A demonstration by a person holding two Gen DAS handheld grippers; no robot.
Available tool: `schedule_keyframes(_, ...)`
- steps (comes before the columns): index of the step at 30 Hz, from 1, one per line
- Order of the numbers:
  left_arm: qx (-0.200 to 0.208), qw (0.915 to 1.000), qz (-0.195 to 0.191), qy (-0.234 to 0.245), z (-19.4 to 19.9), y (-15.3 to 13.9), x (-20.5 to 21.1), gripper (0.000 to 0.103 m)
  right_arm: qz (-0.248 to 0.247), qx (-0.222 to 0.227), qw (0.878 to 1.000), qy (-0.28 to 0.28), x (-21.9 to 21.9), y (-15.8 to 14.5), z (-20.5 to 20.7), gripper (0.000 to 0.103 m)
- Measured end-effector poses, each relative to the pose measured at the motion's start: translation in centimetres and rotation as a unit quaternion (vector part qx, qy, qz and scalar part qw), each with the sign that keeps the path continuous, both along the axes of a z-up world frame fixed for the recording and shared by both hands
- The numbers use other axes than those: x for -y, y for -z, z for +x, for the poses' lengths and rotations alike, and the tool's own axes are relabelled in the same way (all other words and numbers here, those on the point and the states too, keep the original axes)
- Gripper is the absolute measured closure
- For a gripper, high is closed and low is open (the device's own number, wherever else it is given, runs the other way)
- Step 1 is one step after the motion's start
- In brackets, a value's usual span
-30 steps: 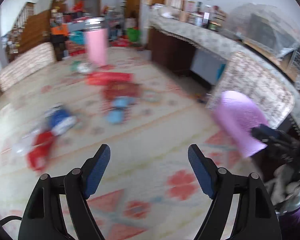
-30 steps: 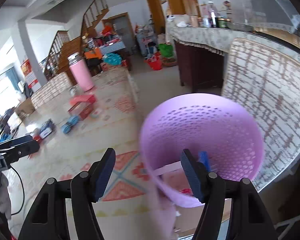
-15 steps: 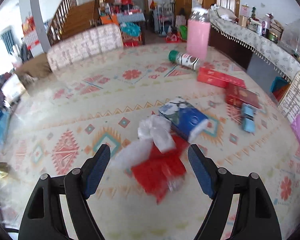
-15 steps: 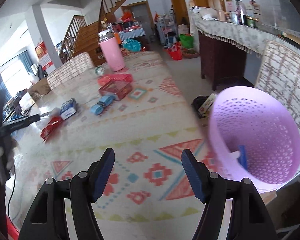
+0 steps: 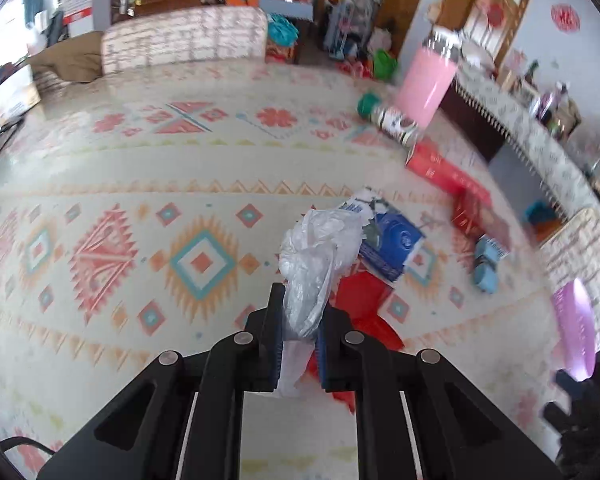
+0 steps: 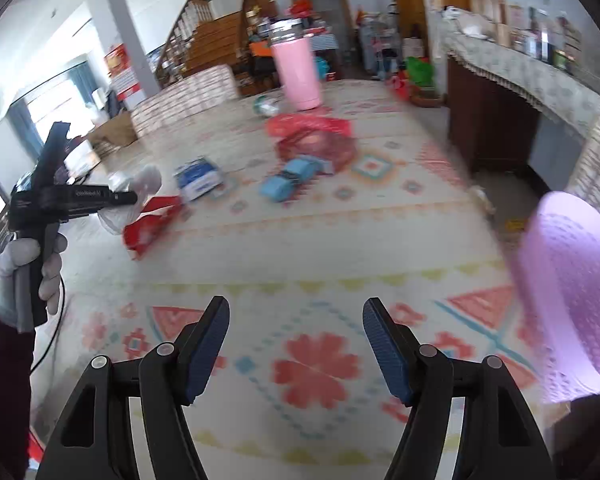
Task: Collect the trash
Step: 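Grasp the clear plastic bag with the left tool while the right tool grasps the red plastic bag, then carry both plastic bags over the pink basket and open both tools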
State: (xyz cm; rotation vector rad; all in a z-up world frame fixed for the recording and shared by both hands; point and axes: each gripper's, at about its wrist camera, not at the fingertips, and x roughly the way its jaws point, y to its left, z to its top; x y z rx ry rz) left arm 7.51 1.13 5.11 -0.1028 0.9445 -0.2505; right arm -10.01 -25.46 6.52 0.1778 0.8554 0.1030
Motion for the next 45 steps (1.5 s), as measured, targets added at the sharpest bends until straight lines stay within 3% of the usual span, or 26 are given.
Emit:
schedule_keyframes(7,0.057,0.9980,-0.009,-0.028,-3.1,-1.4,-2.3,0.091,0.025,-0.015,0.997,-0.069,-5.5,0.6,4.2,0.029)
schedule_keyframes(13,0.051,0.9964,-0.054,-0.043,-2.8,-0.7,-5.2,0.091,0.045,-0.026,0.993,-0.104,-10.1,1.7,9.0,0.029)
schedule_keyframes(21,0.027,0.9943,-0.076,-0.070,-1.7,0.6,-7.4,0.089,0.056,-0.052,0.993,-0.090,-14.2,3.8,15.6,0.029)
schedule_keyframes(23,0.021,0.9939,-0.076,-0.077,-1.3,1.0,-7.7,0.076,0.051,-0.050,0.994,-0.087,-14.9,3.8,15.9,0.029)
schedule_keyframes(24,0.019,0.9938,-0.073,-0.083,-1.2,1.3,-7.8,0.062,0.041,-0.048,0.994,-0.087,-15.5,3.8,16.0,0.029)
schedule_keyframes(27,0.018,0.9932,-0.058,-0.099,-0.9,1.7,-8.1,0.047,0.000,-0.039,0.995,-0.091,-17.2,3.9,15.9,0.029)
schedule_keyframes(29,0.008,0.9935,-0.051,-0.101,-0.5,2.3,-8.1,0.045,-0.026,-0.033,0.995,-0.093,-18.1,4.0,15.9,0.033)
schedule_keyframes(31,-0.002,0.9941,-0.039,-0.101,-0.1,2.9,-7.9,0.043,-0.029,-0.026,0.994,-0.100,-18.5,4.0,15.7,0.056)
schedule_keyframes(33,-0.010,0.9950,-0.022,-0.097,0.1,3.4,-7.4,0.041,-0.024,-0.024,0.994,-0.104,-18.5,3.8,15.4,0.066)
schedule_keyframes(34,-0.012,0.9953,-0.017,-0.095,0.1,3.6,-7.2,0.041,-0.025,-0.020,0.994,-0.103,-18.4,3.6,15.2,0.074)
schedule_keyframes(36,-0.017,0.9958,-0.012,-0.089,0.0,3.8,-7.0,0.042,-0.021,-0.013,0.994,-0.103,-17.9,3.1,14.6,0.080)
schedule_keyframes(37,-0.020,0.9962,-0.007,-0.084,0.0,3.9,-6.8,0.052,-0.016,-0.013,0.994,-0.103,-17.7,2.9,14.3,0.082)
schedule_keyframes(39,-0.027,0.9972,-0.003,-0.070,-0.1,4.0,-6.4,0.085,-0.014,-0.009,0.995,-0.101,-17.0,2.6,13.6,0.083)
schedule_keyframes(45,0.008,0.9971,-0.051,-0.056,-1.1,2.4,-6.7,0.085,0.006,-0.005,0.996,-0.085,-14.7,2.1,11.6,0.084)
